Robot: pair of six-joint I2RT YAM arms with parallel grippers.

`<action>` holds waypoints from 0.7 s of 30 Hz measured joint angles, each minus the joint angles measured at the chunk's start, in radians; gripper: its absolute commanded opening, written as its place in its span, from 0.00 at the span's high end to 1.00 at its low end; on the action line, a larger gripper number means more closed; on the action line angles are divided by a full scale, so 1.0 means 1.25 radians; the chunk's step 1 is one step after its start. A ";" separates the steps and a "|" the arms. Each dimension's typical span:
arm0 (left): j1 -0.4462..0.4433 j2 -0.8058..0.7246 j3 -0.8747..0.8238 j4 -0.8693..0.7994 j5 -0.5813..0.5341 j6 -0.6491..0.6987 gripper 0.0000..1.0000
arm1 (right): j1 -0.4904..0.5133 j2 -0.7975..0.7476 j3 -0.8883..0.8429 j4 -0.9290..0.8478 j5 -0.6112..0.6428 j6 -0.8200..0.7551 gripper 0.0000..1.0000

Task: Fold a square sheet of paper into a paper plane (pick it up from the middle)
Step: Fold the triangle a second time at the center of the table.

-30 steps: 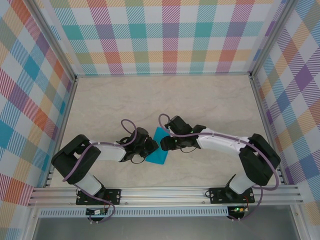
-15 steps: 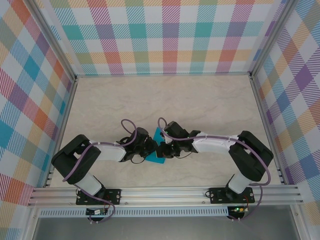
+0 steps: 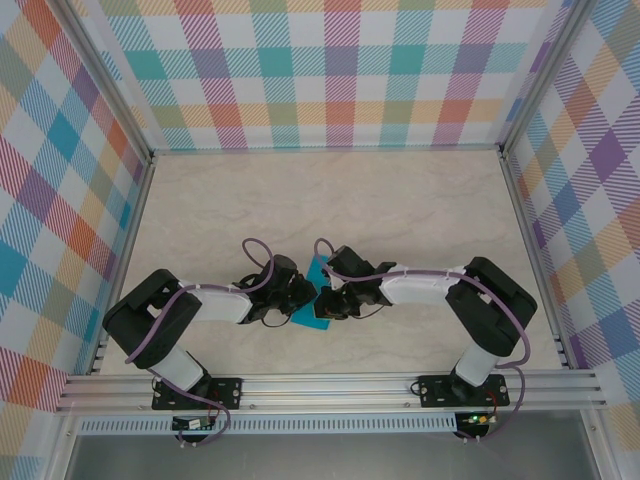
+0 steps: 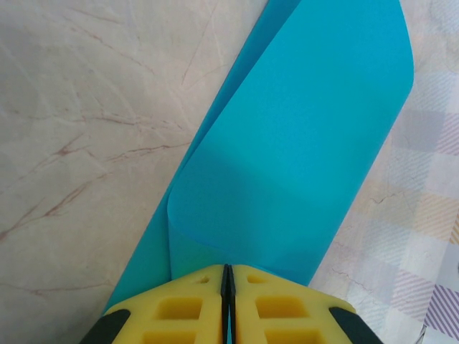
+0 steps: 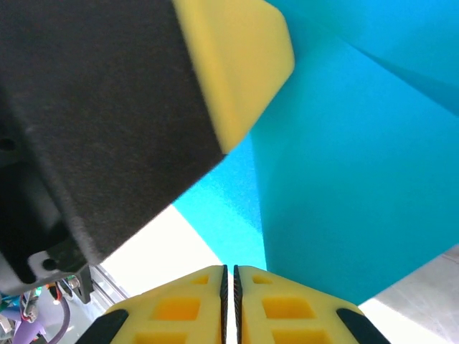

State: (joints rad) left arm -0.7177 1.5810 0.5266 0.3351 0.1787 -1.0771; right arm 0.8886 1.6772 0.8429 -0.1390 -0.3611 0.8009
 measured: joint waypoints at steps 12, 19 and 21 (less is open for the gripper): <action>0.000 0.000 0.000 0.000 0.001 0.003 0.89 | 0.000 0.010 -0.038 -0.007 0.016 0.000 0.86; -0.001 0.000 0.000 0.000 0.001 0.006 0.89 | 0.000 0.004 -0.041 -0.011 0.017 0.000 0.84; -0.001 0.000 0.000 0.000 0.001 0.007 0.88 | 0.000 -0.011 -0.041 -0.030 0.020 -0.001 0.84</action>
State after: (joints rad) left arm -0.7185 1.5810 0.5266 0.3351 0.1795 -1.0687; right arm 0.8886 1.6638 0.7921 -0.1764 -0.3363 0.8001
